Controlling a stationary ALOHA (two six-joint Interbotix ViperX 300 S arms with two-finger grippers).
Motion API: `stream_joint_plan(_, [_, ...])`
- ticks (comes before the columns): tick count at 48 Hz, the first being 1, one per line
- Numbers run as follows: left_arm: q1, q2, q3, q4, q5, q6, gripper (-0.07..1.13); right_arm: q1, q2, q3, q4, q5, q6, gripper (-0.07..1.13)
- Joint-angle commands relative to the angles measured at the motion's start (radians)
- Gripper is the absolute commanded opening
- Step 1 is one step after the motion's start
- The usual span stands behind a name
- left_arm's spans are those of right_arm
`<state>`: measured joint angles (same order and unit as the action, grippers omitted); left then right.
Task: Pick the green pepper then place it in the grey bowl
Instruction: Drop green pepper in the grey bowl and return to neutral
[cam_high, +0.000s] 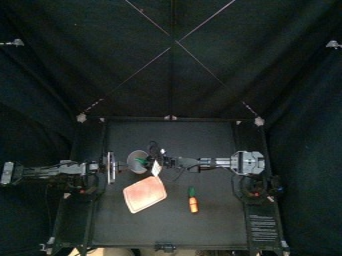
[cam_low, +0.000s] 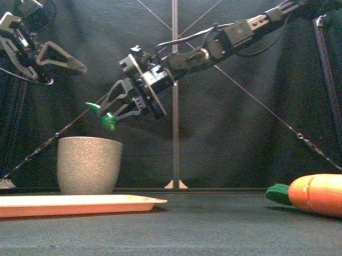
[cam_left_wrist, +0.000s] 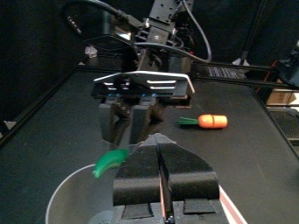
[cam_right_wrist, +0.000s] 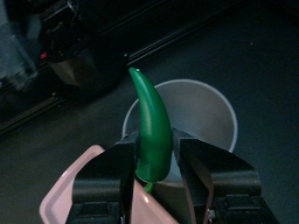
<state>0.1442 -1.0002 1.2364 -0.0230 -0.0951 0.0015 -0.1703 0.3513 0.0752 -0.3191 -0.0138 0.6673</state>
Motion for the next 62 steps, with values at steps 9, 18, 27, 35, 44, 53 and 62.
stream_joint_plan(9, [0.003,0.003,-0.005,-0.003,-0.005,0.000,0.02,-0.021,0.038,-0.112,-0.043,0.017,0.005,0.81])
stream_joint_plan(18, [0.005,0.003,0.003,-0.003,-0.005,0.000,0.02,-0.015,0.020,-0.101,-0.046,0.069,0.002,0.87])
stream_joint_plan(27, [0.005,0.003,0.005,-0.003,-0.003,-0.002,0.02,-0.002,-0.064,-0.034,-0.069,0.097,-0.002,0.87])
stream_joint_plan(35, [0.005,0.005,0.008,-0.003,-0.003,0.000,0.02,0.020,-0.181,0.089,-0.132,0.067,-0.003,0.87])
stream_joint_plan(44, [0.009,0.003,0.009,-0.003,-0.012,0.002,0.02,0.040,-0.324,0.293,-0.210,-0.058,0.000,0.87])
stream_joint_plan(53, [0.015,0.003,0.012,-0.003,-0.034,0.002,0.02,0.037,-0.442,0.474,-0.222,-0.210,-0.006,0.87])
stream_joint_plan(62, [0.017,0.003,0.017,-0.005,-0.040,-0.003,0.02,0.035,-0.545,0.632,-0.262,-0.319,-0.006,0.87])
